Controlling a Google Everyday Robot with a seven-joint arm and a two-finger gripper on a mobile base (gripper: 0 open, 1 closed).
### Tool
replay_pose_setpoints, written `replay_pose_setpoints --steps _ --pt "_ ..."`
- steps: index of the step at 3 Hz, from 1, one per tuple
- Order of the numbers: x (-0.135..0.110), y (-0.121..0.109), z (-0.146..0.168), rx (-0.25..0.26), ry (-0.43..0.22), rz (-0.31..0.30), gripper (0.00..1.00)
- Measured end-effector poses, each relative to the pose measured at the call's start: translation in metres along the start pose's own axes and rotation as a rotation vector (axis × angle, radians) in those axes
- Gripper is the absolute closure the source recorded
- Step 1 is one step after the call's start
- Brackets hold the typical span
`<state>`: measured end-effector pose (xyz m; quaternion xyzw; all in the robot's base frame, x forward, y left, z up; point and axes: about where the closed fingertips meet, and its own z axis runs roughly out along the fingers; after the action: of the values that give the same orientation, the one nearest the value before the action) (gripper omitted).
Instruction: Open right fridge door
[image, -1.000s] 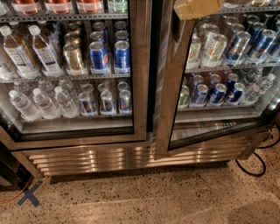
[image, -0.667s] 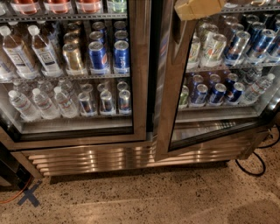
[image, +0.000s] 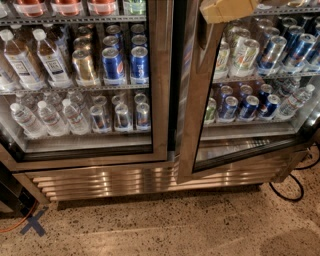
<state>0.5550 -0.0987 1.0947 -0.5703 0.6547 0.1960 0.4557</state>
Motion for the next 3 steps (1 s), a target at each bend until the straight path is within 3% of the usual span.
replay_pose_setpoints --steps 2,3 --pt "0.0000 0.0000 0.0000 0.000 0.000 0.000 0.12" --pt "-0.0002 0.0001 -0.0001 0.000 0.000 0.000 0.00"
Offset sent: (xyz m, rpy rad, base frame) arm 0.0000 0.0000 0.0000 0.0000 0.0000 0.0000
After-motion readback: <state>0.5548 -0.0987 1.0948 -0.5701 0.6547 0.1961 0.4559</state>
